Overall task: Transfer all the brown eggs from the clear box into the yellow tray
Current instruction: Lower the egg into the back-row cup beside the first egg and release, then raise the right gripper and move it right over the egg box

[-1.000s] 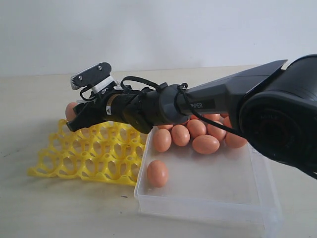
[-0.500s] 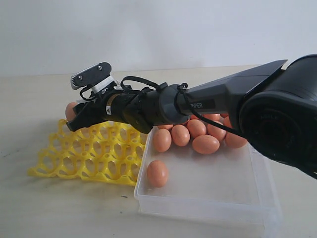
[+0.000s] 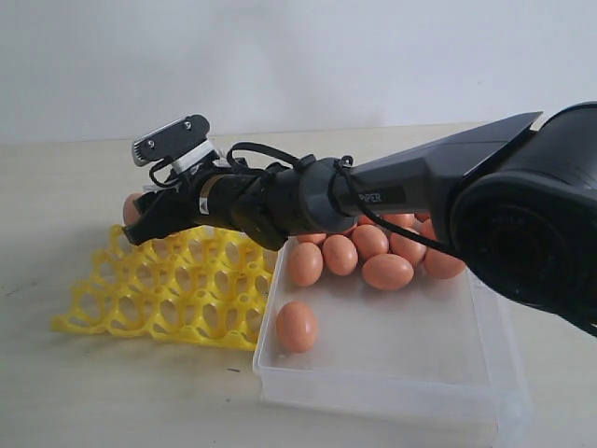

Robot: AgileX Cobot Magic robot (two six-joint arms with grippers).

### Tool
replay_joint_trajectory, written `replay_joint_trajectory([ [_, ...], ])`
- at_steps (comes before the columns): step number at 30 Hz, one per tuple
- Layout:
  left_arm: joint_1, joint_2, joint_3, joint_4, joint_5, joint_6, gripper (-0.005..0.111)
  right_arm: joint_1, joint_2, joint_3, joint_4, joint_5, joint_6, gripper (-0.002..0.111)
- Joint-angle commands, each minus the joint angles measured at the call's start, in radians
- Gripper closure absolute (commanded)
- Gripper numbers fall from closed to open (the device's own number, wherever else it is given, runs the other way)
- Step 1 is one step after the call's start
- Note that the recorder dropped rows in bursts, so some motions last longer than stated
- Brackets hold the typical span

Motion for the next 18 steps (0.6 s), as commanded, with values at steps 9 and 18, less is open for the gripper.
replay_joint_trajectory([
  [9,-0.005,-0.006,-0.004,-0.001,-0.006,-0.005,0.107,0.004,-0.032,-0.007,0.002,0.004,0.001,0.045],
  [18,-0.005,-0.006,-0.004,-0.001,-0.006,-0.005,0.107,0.004,-0.245,-0.007,0.026,0.395,0.063,0.051],
])
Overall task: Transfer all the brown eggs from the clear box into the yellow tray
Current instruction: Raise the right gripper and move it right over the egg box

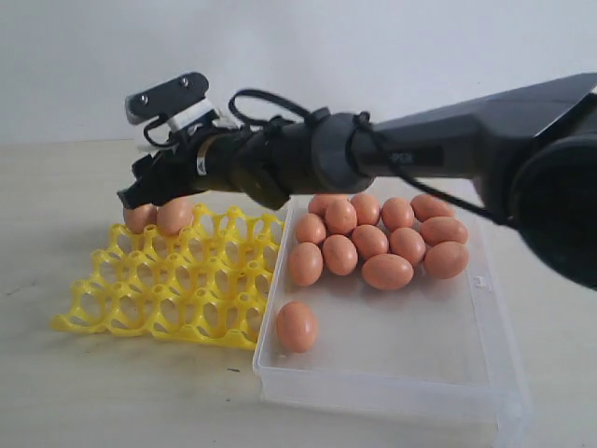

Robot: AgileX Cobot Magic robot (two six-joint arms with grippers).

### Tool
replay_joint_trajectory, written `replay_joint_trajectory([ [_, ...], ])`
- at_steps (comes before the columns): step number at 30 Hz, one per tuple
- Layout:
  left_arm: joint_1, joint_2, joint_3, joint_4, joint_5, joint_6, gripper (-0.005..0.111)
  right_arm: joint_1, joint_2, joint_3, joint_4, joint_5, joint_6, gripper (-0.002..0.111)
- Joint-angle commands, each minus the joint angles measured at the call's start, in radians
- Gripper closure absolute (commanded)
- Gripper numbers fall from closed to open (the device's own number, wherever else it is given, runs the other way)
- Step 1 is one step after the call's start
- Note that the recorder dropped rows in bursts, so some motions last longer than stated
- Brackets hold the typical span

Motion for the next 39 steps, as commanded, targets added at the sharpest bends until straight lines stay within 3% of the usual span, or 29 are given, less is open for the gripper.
replay_joint_trajectory([
  [1,-0.005,-0.006,-0.004,-0.001,-0.006,-0.005,0.107,0.009,-0.130,-0.005,0.040,0.288,0.058,0.057],
  [5,-0.005,-0.006,-0.004,-0.001,-0.006,-0.005,0.107,0.022,-0.255,0.052,0.065,0.548,0.005,0.104],
  [9,-0.005,-0.006,-0.004,-0.001,-0.006,-0.005,0.107,0.022,-0.385,0.197,0.106,0.618,-0.155,0.108],
  [17,-0.005,-0.006,-0.004,-0.001,-0.006,-0.005,0.107,-0.076,-0.537,0.416,0.206,0.627,-0.153,0.108],
  [20,-0.005,-0.006,-0.004,-0.001,-0.006,-0.005,0.107,-0.147,-0.517,0.413,0.204,0.688,-0.171,0.100],
  [26,-0.005,-0.006,-0.004,-0.001,-0.006,-0.005,0.107,-0.230,-0.452,0.413,0.214,0.921,-0.329,0.067],
  [31,-0.005,-0.006,-0.004,-0.001,-0.006,-0.005,0.107,-0.243,-0.404,0.413,0.207,0.910,-0.372,0.064],
  [33,-0.005,-0.006,-0.004,-0.001,-0.006,-0.005,0.107,-0.243,-0.404,0.413,0.191,0.883,-0.420,0.056],
  [35,-0.005,-0.006,-0.004,-0.001,-0.006,-0.005,0.107,-0.243,-0.404,0.413,0.119,0.860,-0.425,0.048],
  [39,-0.005,-0.006,-0.004,-0.001,-0.006,-0.005,0.107,-0.241,-0.393,0.413,-0.006,0.782,-0.442,0.047],
])
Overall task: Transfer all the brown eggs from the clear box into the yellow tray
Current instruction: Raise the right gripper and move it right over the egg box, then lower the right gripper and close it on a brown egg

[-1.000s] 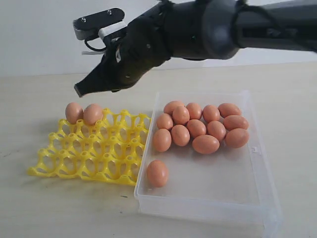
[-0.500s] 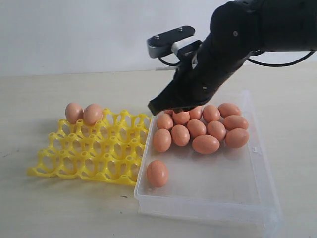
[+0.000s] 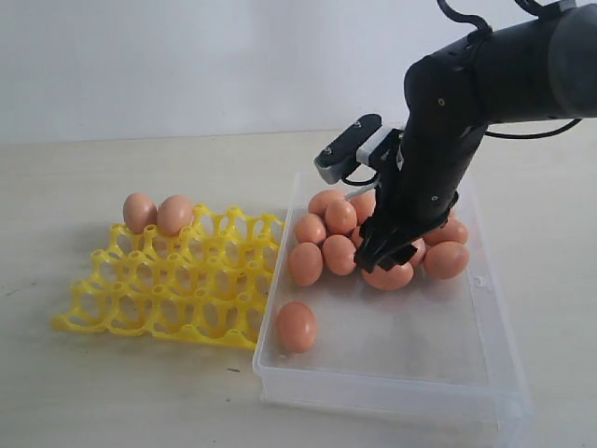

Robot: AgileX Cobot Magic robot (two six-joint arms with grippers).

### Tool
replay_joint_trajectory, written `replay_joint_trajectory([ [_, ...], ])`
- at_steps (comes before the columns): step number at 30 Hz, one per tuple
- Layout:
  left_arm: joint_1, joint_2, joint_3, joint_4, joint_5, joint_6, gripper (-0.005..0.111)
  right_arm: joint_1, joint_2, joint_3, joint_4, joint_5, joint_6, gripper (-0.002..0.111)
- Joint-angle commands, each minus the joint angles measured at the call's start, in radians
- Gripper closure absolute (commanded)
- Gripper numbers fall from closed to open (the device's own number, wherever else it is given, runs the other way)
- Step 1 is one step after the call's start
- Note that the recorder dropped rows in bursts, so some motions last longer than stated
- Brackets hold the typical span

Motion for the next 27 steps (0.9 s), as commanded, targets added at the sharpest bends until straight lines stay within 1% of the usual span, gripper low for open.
replay_joint_trajectory([
  [1,-0.005,-0.006,-0.004,-0.001,-0.006,-0.005,0.107,-0.002,0.010,0.002,-0.076,-0.069,-0.057,0.048],
  [5,-0.005,-0.006,-0.004,-0.001,-0.006,-0.005,0.107,0.009,0.010,0.002,-0.059,-0.090,-0.140,0.049],
  [8,-0.005,-0.006,-0.004,-0.001,-0.006,-0.005,0.107,0.012,0.010,0.002,-0.006,-0.096,-0.268,0.049],
  [11,-0.005,-0.006,-0.004,-0.001,-0.006,-0.005,0.107,0.012,0.016,0.002,0.021,-0.097,-0.343,0.049],
  [27,-0.005,-0.006,-0.004,-0.001,-0.006,-0.005,0.107,0.012,0.124,0.002,0.036,-0.087,-0.365,0.049],
])
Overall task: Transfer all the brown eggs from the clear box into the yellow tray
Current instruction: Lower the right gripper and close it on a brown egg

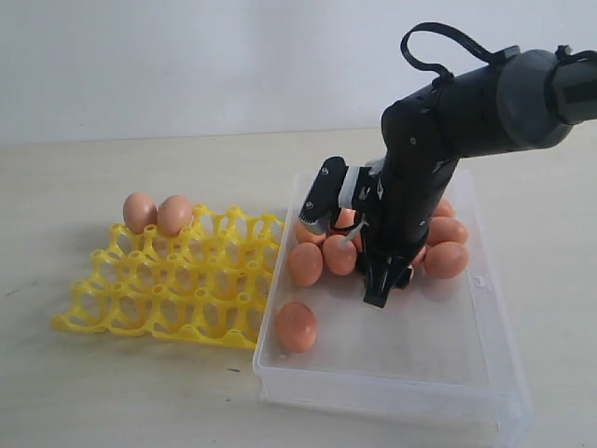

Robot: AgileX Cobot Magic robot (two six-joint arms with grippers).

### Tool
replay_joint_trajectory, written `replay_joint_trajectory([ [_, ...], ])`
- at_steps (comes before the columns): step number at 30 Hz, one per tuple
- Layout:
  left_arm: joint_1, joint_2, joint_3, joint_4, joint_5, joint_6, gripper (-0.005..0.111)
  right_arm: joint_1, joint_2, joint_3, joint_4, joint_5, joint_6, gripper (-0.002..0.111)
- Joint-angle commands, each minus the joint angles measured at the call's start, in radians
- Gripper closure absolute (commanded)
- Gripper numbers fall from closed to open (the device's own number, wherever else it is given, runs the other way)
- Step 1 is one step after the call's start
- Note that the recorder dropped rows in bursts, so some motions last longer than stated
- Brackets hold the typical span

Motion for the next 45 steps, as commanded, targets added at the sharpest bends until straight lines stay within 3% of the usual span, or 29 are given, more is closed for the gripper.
replay_joint_trajectory([
  [1,-0.005,-0.006,-0.004,-0.001,-0.006,-0.005,0.107,0.002,0.024,0.002,0.017,-0.008,-0.008,0.049],
  [20,-0.005,-0.006,-0.004,-0.001,-0.006,-0.005,0.107,0.002,0.044,0.002,0.167,-0.063,-0.003,0.049],
  [25,-0.005,-0.006,-0.004,-0.001,-0.006,-0.005,0.107,0.002,0.044,0.002,0.282,-0.072,0.029,0.064],
  [32,-0.005,-0.006,-0.004,-0.001,-0.006,-0.005,0.107,0.027,0.044,0.002,0.303,-0.119,0.131,0.106],
  [45,-0.005,-0.006,-0.004,-0.001,-0.006,-0.005,0.107,0.083,-0.053,0.018,0.303,-0.163,0.169,0.108],
])
